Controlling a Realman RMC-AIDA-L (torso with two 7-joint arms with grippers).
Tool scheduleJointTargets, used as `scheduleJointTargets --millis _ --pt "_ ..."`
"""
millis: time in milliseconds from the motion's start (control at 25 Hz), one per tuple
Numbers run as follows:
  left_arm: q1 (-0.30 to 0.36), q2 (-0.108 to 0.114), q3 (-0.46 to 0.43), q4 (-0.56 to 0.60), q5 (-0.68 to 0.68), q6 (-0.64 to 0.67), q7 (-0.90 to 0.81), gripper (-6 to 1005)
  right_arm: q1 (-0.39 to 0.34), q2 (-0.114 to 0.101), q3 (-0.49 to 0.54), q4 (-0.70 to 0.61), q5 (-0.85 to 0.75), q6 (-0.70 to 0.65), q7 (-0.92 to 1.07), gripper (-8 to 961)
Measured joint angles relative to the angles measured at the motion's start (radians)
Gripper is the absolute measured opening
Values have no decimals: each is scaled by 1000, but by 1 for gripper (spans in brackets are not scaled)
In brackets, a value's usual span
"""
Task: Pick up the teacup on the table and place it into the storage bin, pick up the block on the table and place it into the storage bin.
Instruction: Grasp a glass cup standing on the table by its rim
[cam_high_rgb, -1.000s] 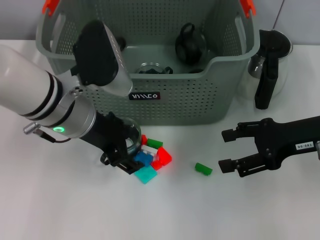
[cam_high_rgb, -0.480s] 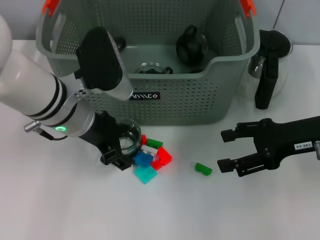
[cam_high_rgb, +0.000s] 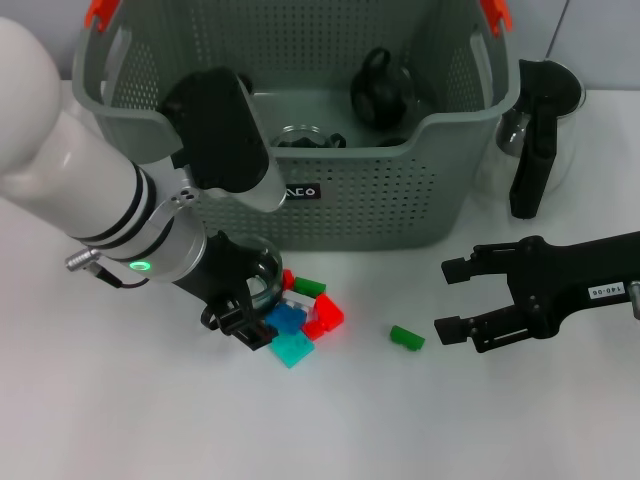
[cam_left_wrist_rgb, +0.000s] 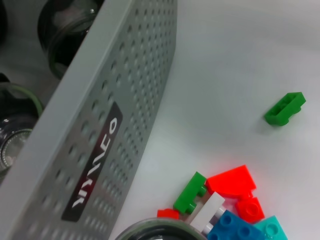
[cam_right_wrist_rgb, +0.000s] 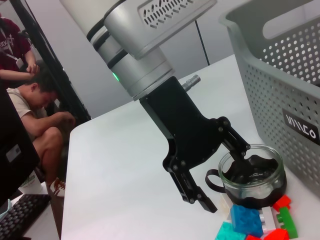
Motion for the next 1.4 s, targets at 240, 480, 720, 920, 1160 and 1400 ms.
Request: scheduleJointTargets --millis 240,480,720,920,1160,1400 --pt "-14 2 16 -6 9 -4 -36 774 -2 0 0 0 0 2 0 947" --pt "-42 1 43 -35 44 -3 -91 767 -3 0 0 0 0 3 0 947" --pt "-45 -1 56 -40 48 -4 -96 759 -4 1 0 0 0 4 0 947" --pt "-45 -1 65 -44 45 -8 -99 753 -4 2 0 0 0 9 -1 947" --pt "-54 -1 82 -65 48 -16 -108 745 -4 2 0 0 0 10 -2 947" --pt "-60 -1 95 -77 49 -29 -116 738 -4 2 0 0 0 12 -4 947"
